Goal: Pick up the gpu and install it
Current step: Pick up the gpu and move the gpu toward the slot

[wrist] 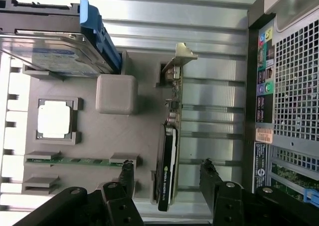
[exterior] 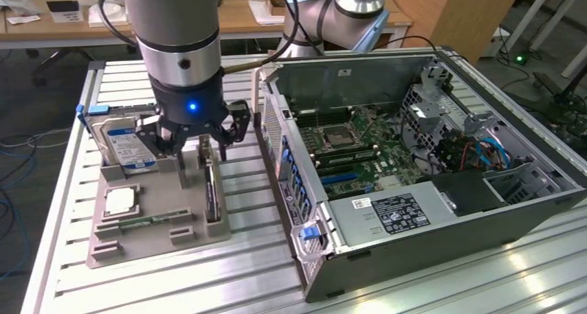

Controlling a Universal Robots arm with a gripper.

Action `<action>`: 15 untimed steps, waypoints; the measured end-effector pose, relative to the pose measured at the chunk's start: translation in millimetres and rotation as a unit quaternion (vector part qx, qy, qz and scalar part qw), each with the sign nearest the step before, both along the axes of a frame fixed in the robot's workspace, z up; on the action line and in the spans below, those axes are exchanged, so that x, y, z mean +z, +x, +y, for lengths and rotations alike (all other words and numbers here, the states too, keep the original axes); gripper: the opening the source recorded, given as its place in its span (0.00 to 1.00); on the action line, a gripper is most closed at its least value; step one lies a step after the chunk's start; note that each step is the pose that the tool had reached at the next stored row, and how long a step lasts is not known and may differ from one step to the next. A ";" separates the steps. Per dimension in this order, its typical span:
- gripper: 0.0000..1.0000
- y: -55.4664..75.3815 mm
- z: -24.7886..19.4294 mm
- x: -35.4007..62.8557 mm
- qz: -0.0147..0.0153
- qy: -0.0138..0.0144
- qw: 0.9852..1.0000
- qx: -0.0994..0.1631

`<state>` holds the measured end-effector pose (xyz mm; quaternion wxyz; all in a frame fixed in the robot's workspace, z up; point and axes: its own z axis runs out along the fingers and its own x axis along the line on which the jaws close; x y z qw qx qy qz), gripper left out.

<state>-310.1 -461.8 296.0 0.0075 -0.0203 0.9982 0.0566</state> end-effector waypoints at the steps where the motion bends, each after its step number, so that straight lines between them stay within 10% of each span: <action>1: 0.65 0.1 0.0 -0.6 0.000 -0.001 1.000 0.000; 6: 0.65 0.4 3.4 -0.8 0.006 -0.036 0.999 0.000; 15: 0.65 7.8 5.4 -4.3 0.007 -0.036 0.999 0.000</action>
